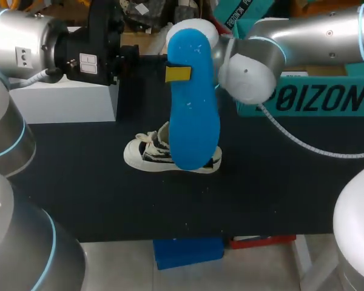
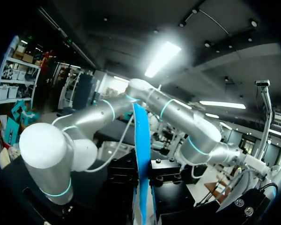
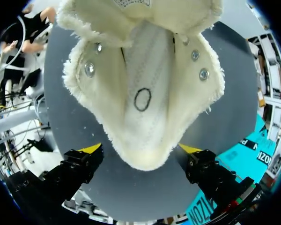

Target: Take the shoe out of the shoebox, open the shoe tongue, remove and reinsert the insole, then place the shoe into the shoebox

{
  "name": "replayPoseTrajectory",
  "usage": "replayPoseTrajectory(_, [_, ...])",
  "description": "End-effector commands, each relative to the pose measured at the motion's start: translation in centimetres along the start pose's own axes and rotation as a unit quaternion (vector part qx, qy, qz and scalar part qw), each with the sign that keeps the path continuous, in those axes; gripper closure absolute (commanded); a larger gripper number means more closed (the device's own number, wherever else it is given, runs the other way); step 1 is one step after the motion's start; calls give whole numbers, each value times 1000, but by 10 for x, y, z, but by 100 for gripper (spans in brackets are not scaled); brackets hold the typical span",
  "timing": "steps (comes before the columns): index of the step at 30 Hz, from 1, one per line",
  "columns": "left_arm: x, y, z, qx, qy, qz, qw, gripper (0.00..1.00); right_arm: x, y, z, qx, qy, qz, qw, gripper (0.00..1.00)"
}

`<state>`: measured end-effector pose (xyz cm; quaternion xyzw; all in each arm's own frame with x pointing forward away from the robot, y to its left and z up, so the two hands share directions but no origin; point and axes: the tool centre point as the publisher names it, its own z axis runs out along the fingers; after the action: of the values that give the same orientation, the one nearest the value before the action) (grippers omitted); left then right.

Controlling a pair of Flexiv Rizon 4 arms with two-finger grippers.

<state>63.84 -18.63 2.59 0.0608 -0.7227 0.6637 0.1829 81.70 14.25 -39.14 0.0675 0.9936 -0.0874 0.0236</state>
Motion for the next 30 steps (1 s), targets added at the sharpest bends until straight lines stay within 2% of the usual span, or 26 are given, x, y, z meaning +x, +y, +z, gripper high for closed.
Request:
replayPoseTrajectory(1, [0, 1, 0, -1, -1, 0, 1000, 100, -1, 4, 0, 62, 0, 7, 998, 0])
replayPoseTrajectory(2, [0, 1, 0, -1, -1, 0, 1000, 100, -1, 4, 0, 71, 1, 5, 997, 0])
replayPoseTrajectory(4, [0, 1, 0, -1, -1, 0, 1000, 100, -1, 3, -1, 41, 1, 10, 999, 0])
replayPoseTrajectory(5, [0, 1, 0, -1, -1, 0, 1000, 100, -1, 2, -2, 44, 1, 11, 999, 0])
replayPoseTrajectory(7, [0, 1, 0, -1, -1, 0, 1000, 100, -1, -1, 0, 22, 3, 18, 1000, 0])
replayPoseTrajectory(14, [0, 1, 0, -1, -1, 0, 1000, 100, -1, -9, -2, -4, 0, 24, 1000, 0])
replayPoseTrajectory(17, [0, 1, 0, -1, -1, 0, 1000, 100, -2, -9, -6, -42, -11, 13, 999, 0])
replayPoseTrajectory(19, [0, 1, 0, -1, -1, 0, 1000, 100, -5, -10, -8, -112, -14, 17, 993, 0])
replayPoseTrajectory(20, [0, 1, 0, -1, -1, 0, 1000, 100, -5, -10, -10, -122, -16, 20, 992, 0])
replayPoseTrajectory(23, [0, 1, 0, -1, -1, 0, 1000, 100, -8, -12, -14, -190, -21, 31, 981, 0])
replayPoseTrajectory(24, [0, 1, 0, -1, -1, 0, 1000, 100, -8, -12, -14, -195, -21, 31, 980, 0])
replayPoseTrajectory(30, [0, 1, 0, -1, -1, 0, 1000, 100, -9, -14, -16, -284, -21, 44, 957, 0])
